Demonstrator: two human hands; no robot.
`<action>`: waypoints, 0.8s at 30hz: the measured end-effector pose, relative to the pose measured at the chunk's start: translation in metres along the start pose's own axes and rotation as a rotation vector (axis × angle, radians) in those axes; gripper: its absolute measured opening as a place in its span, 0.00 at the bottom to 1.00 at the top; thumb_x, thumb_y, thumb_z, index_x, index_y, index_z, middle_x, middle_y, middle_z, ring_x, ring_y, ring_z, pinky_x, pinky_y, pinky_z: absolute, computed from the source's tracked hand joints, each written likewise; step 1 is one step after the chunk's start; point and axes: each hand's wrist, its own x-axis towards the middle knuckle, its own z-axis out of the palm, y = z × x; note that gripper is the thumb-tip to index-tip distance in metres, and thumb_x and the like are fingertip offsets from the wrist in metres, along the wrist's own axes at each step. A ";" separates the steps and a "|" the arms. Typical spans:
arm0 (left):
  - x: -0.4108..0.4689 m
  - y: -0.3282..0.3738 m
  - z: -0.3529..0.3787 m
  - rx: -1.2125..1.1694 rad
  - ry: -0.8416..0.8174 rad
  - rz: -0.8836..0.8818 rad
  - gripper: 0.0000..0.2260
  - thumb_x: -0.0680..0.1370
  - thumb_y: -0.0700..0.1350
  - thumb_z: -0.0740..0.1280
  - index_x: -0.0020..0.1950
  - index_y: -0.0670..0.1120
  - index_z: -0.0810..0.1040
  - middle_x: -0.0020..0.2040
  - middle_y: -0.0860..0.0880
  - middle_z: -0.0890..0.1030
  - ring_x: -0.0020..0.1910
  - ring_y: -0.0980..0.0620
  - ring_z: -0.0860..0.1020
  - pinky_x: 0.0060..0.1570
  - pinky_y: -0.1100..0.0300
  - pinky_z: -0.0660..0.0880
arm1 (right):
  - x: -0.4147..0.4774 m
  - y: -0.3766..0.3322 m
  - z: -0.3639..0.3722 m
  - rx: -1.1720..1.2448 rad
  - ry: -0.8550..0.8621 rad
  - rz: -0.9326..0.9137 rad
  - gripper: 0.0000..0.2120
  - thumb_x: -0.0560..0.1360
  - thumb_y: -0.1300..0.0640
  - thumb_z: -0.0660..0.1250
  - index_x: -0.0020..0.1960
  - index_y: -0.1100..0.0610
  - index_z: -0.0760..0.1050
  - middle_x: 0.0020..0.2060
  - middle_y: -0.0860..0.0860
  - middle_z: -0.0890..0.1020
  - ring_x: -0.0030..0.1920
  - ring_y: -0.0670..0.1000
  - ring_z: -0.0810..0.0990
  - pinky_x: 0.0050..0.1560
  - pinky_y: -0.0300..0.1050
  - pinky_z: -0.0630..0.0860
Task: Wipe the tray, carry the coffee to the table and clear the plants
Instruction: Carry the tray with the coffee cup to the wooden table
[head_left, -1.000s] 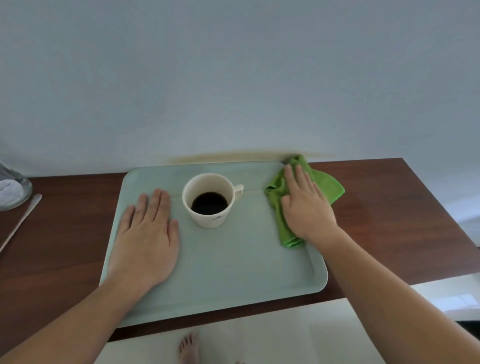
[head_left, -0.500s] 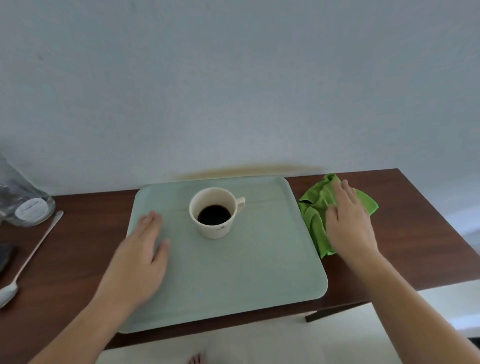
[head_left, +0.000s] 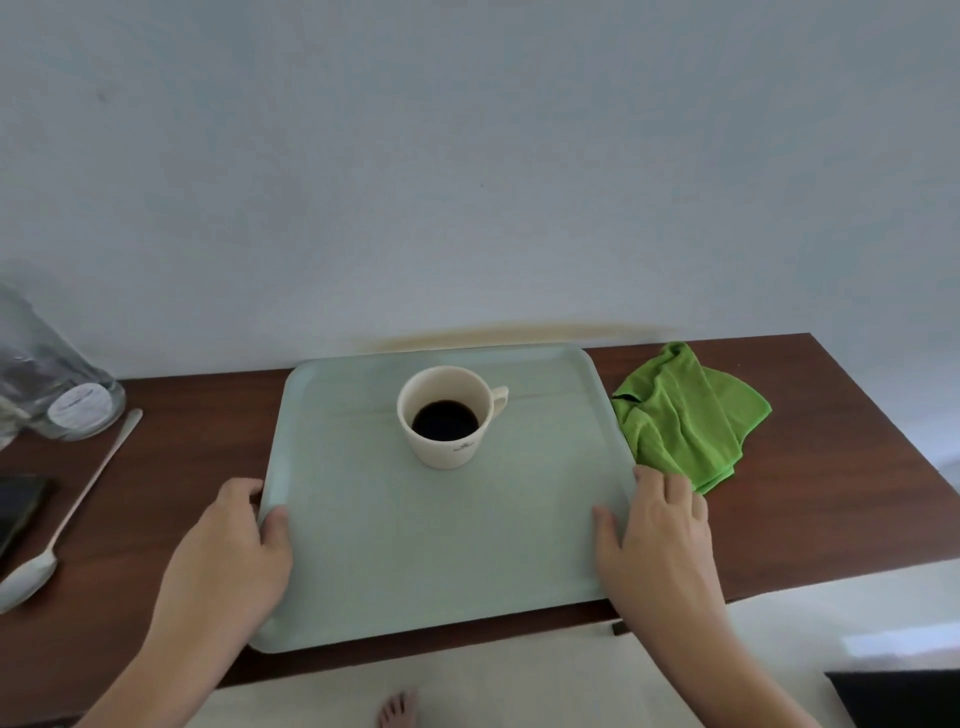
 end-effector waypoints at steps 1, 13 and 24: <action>0.000 0.001 0.000 0.005 0.018 0.006 0.11 0.78 0.47 0.63 0.58 0.45 0.73 0.40 0.47 0.78 0.39 0.40 0.77 0.39 0.50 0.69 | -0.001 -0.001 0.001 0.009 -0.017 0.038 0.23 0.75 0.52 0.70 0.64 0.62 0.71 0.54 0.59 0.75 0.57 0.62 0.73 0.59 0.57 0.71; 0.012 -0.007 -0.017 -0.272 -0.017 0.099 0.14 0.72 0.57 0.70 0.46 0.52 0.70 0.35 0.55 0.78 0.32 0.56 0.75 0.31 0.56 0.69 | 0.003 0.000 -0.028 0.229 0.012 0.231 0.13 0.77 0.46 0.65 0.47 0.55 0.68 0.37 0.43 0.72 0.41 0.55 0.71 0.40 0.50 0.65; 0.004 0.088 -0.002 -0.352 -0.266 0.298 0.33 0.53 0.69 0.73 0.40 0.42 0.78 0.31 0.45 0.84 0.31 0.42 0.83 0.36 0.41 0.81 | -0.029 0.085 -0.097 0.250 0.134 0.419 0.13 0.78 0.40 0.59 0.45 0.49 0.72 0.36 0.46 0.80 0.36 0.48 0.79 0.36 0.51 0.77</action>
